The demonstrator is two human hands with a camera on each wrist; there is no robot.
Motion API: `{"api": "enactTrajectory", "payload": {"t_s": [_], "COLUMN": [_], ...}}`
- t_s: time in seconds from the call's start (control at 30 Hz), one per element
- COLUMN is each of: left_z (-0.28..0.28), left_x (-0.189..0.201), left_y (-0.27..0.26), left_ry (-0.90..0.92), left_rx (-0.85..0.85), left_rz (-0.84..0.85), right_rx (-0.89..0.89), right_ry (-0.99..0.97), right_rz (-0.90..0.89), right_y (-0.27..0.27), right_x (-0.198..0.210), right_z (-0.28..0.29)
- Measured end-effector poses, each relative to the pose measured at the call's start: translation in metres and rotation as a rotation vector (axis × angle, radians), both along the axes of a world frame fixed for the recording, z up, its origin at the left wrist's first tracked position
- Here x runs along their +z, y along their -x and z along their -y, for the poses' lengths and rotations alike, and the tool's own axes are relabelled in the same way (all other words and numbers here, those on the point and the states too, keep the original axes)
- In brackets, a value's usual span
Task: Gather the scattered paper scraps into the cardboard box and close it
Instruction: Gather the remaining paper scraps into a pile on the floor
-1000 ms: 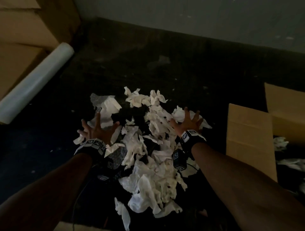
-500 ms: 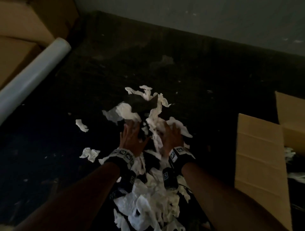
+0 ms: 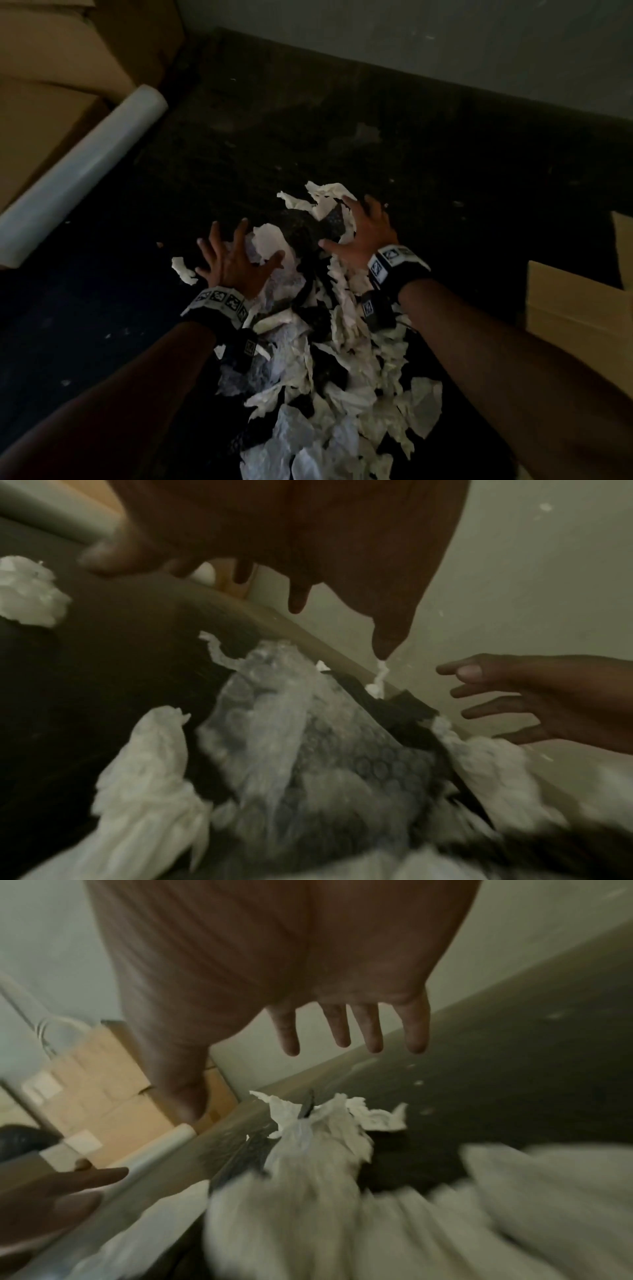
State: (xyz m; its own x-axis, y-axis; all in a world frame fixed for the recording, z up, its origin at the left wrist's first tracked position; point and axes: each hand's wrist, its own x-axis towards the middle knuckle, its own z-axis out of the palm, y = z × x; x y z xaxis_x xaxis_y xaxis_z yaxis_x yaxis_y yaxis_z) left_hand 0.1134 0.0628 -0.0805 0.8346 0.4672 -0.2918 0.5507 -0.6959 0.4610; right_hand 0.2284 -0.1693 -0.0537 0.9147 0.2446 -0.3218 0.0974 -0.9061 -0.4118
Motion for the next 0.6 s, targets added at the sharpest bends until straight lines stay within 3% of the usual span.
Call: {"api": "enactTrajectory", "payload": {"t_s": [0.1, 0.2, 0.3, 0.43, 0.6], "left_z": [0.001, 0.012, 0.020, 0.026, 0.037], "left_x": [-0.004, -0.014, -0.029, -0.046, -0.048], "left_y": [-0.022, -0.039, -0.055, -0.058, -0.044], "left_ry": [0.087, 0.042, -0.014, -0.055, 0.052], "left_rx": [-0.087, -0.279, -0.423, -0.520, -0.453], "left_rz": [-0.084, -0.201, -0.216, -0.225, -0.062], "right_rx": [0.097, 0.206, 0.344, 0.412, 0.327], "right_ry": [0.070, 0.110, 0.178, 0.248, 0.057], "right_rz": [-0.110, -0.220, -0.260, -0.166, -0.050], "right_y": [-0.036, -0.056, -0.060, -0.042, -0.019], "right_x": [-0.002, -0.007, -0.026, -0.053, -0.052], "right_z": [-0.023, -0.043, -0.051, -0.054, -0.056]}}
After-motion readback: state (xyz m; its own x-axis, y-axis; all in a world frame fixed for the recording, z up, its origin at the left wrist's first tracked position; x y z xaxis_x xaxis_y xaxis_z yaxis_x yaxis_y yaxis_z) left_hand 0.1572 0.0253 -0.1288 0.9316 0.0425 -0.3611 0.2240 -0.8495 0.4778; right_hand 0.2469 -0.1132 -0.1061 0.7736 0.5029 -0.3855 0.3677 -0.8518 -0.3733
